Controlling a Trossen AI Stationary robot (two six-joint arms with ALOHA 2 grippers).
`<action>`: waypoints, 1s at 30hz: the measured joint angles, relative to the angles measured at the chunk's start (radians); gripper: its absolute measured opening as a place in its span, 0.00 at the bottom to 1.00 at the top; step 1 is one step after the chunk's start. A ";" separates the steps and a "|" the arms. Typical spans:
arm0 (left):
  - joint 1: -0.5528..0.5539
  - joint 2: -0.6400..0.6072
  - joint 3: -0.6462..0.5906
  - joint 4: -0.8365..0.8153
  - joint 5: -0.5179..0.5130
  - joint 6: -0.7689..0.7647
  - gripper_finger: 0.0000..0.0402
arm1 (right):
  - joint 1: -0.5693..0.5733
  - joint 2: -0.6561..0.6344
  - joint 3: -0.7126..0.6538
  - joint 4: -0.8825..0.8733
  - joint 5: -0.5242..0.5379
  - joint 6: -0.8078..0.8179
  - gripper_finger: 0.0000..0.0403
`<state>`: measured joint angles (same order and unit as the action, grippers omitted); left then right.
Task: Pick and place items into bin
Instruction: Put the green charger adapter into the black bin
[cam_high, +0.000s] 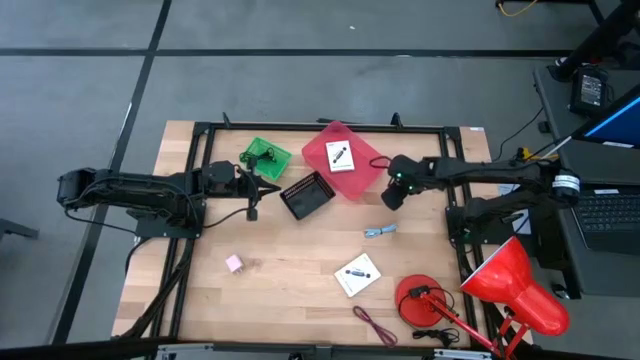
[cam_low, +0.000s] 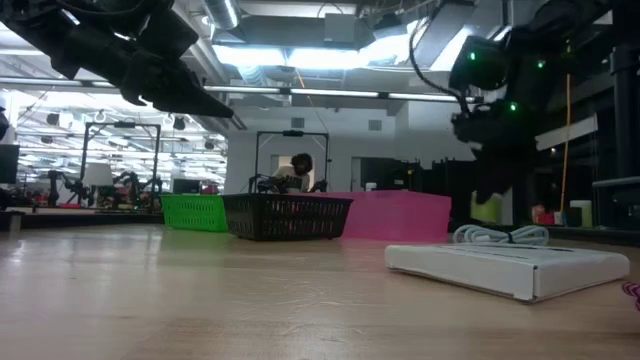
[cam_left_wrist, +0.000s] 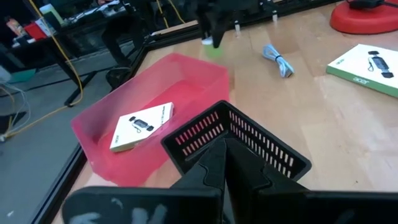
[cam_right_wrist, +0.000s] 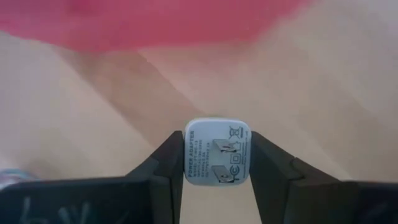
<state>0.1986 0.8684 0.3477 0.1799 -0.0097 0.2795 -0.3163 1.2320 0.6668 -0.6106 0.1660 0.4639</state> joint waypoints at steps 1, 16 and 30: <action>0.000 0.000 0.000 0.000 0.000 -0.008 0.01 | 0.018 0.000 0.007 0.018 0.002 -0.007 0.30; 0.000 0.000 0.000 -0.002 0.010 -0.084 0.01 | 0.210 -0.010 0.086 0.120 -0.040 -0.086 0.30; 0.000 0.000 0.000 -0.008 0.010 -0.087 0.01 | 0.275 -0.151 0.063 0.367 -0.063 -0.281 0.30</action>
<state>0.1982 0.8688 0.3477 0.1719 0.0006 0.1928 -0.0418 1.0805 0.7294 -0.2441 0.1032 0.1828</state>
